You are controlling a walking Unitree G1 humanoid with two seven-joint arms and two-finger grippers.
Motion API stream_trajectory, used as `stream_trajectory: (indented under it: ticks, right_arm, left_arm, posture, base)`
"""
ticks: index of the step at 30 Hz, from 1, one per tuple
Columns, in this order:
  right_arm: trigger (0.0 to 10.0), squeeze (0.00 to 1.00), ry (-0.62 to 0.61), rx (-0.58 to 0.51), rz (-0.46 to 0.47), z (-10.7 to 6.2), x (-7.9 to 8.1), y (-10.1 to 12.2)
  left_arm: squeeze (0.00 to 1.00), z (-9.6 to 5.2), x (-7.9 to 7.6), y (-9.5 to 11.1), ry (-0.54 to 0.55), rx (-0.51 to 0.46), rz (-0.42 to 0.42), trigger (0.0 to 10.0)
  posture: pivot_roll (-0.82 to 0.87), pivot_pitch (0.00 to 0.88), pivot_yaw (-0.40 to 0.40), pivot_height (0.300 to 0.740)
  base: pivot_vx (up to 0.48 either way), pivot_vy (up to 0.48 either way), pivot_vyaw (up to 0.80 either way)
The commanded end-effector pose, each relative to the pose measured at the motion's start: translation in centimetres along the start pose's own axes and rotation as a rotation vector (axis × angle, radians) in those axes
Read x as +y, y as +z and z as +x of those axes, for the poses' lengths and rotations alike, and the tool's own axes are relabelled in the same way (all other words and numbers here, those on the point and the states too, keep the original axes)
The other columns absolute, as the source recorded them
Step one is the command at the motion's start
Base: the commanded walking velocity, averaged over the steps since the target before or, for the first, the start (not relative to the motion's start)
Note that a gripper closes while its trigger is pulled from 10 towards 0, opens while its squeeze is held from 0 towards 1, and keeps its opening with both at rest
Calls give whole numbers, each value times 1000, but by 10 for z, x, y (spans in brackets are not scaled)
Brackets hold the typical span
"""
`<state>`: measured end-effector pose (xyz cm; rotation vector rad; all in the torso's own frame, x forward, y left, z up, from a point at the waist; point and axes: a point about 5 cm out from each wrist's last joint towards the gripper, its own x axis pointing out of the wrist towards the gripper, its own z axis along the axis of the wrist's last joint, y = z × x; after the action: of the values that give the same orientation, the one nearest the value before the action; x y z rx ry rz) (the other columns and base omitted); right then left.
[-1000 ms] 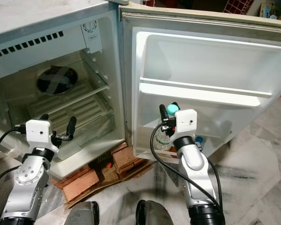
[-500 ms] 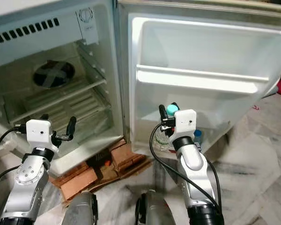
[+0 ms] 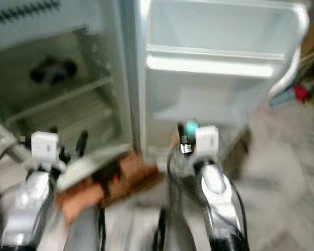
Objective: Restocking fridge
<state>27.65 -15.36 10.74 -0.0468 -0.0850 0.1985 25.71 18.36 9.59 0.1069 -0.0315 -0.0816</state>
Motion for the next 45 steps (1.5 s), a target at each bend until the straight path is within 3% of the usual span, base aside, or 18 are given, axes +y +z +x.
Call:
stream_trajectory:
  ticks: [1,31,42,45]
  right_arm:
    - [10000,0,6,-24,-8,2,-1,6]
    - [10000,0,29,-49,-49,9,3,12]
    - [10000,0,55,-36,-24,7,7,9]
    - [10000,0,58,-34,-18,7,9,9]
  left_arm:
    - [0,-5,-2,-6,-13,30,-3,10000]
    - [0,-2,-7,-5,-48,17,-27,10000]
    - [0,-2,-7,-6,-28,24,-32,10000]
    - [0,-3,-6,-6,-23,27,-32,10000]
  posture:
    - [40,144,-43,657]
    - [38,142,-48,657]
    - [39,162,-49,657]
    - [40,162,-48,639]
  base:
    - [368,0,0]
    - [416,0,0]
    - [0,0,0]
    - [0,0,0]
